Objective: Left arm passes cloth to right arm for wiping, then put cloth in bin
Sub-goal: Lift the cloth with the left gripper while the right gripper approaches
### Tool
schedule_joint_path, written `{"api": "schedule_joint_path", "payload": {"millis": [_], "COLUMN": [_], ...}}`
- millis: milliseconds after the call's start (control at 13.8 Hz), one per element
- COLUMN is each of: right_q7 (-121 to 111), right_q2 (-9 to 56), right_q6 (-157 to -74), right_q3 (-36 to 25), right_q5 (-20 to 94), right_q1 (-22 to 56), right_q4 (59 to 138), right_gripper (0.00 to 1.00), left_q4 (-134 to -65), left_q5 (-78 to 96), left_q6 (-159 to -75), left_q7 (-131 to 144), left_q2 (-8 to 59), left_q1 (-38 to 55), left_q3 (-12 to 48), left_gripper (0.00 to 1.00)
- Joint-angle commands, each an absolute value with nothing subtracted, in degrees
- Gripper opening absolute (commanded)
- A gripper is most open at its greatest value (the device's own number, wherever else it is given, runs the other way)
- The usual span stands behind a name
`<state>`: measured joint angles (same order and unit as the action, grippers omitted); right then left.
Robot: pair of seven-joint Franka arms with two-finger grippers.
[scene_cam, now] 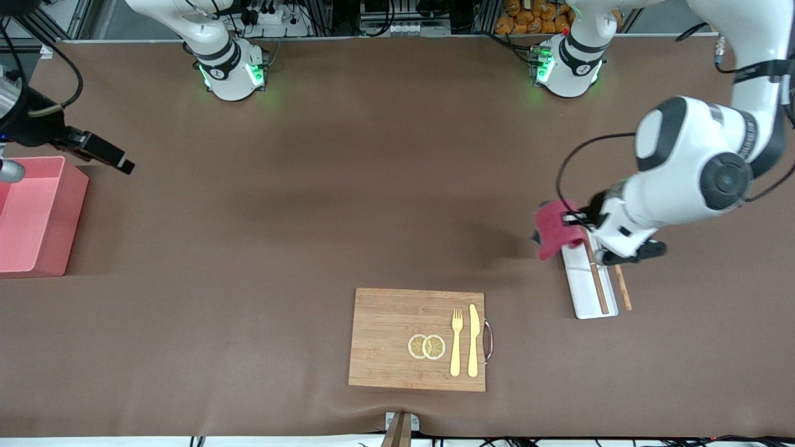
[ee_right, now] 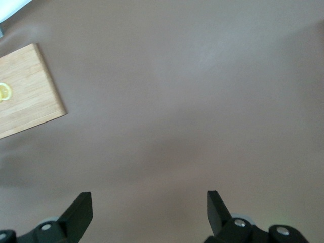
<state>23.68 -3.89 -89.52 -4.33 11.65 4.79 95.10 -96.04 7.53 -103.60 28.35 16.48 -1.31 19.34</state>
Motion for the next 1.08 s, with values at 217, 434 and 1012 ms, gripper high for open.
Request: {"api": "schedule_joint_path", "payload": {"millis": [217,434,1012], "right_q7": [42.5,54.0,59.1], "right_q2": [-0.3,2.7,11.0], "right_q6": [-83.5,-83.8,-89.5], "right_q3": [-4.7,-4.7,-4.7], "right_q5": [23.9,29.4,38.1], "right_q1": [7.6,12.0,15.1], "right_q4": [92.6,92.5,91.7], "right_gripper": [1.00,1.00,1.00], "left_q4": [-85.4,-83.3,-79.3], "left_q5": [9.6,9.5,9.6], "left_q6": [-108.9,-119.9,-141.4], "left_q7": [64.6,84.9,118.2], "left_q2": [22.3,25.7,31.0], "left_q1": [9.0,16.9,27.2], "left_q3": [27.2,27.2,26.8], "left_gripper": [0.00,0.00,0.00]}}
